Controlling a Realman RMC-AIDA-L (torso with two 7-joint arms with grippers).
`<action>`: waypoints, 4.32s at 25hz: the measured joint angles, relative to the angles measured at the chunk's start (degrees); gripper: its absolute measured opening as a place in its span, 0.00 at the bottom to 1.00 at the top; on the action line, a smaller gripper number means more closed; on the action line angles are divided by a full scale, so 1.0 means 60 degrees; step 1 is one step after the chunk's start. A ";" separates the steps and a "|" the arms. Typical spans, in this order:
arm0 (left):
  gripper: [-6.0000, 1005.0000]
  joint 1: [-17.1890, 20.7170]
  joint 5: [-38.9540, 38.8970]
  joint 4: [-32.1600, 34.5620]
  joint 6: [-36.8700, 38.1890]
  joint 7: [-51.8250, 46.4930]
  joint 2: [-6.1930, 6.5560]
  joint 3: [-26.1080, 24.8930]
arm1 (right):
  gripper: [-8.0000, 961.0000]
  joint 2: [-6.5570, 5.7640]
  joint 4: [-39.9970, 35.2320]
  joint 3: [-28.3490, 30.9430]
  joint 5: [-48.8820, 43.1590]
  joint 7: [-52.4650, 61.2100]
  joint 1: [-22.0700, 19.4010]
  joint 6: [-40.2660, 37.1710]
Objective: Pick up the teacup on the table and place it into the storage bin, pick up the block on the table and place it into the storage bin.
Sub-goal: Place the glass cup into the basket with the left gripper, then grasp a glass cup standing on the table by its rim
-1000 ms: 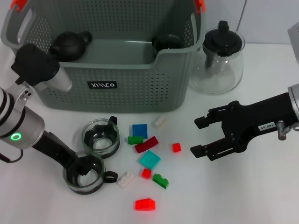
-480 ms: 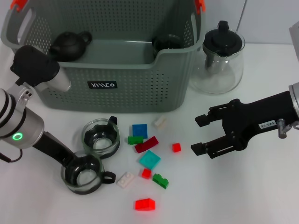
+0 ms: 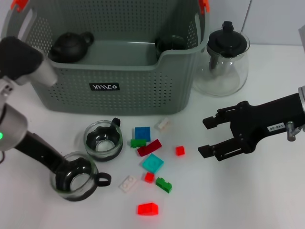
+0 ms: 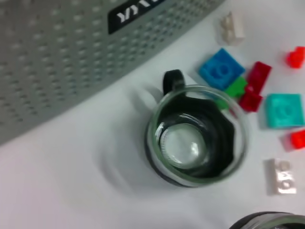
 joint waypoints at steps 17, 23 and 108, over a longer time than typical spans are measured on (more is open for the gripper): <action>0.06 -0.2986 -0.4859 0.0194 -0.0686 0.0250 0.1161 -0.3253 | 0.87 -0.0555 0.0580 0.1024 -0.0001 0.0481 0.0076 -0.0787; 0.06 -0.4562 -0.2594 -0.3224 -0.3569 0.0235 0.1835 -0.2882 | 0.87 -0.0705 0.0675 0.1156 -0.0001 0.1005 0.0091 -0.0756; 0.74 -0.2239 -0.8468 -0.1237 -0.2678 0.3053 0.1001 -0.3848 | 0.88 -0.0635 0.1420 0.1213 -0.0433 0.0533 0.0589 -0.0201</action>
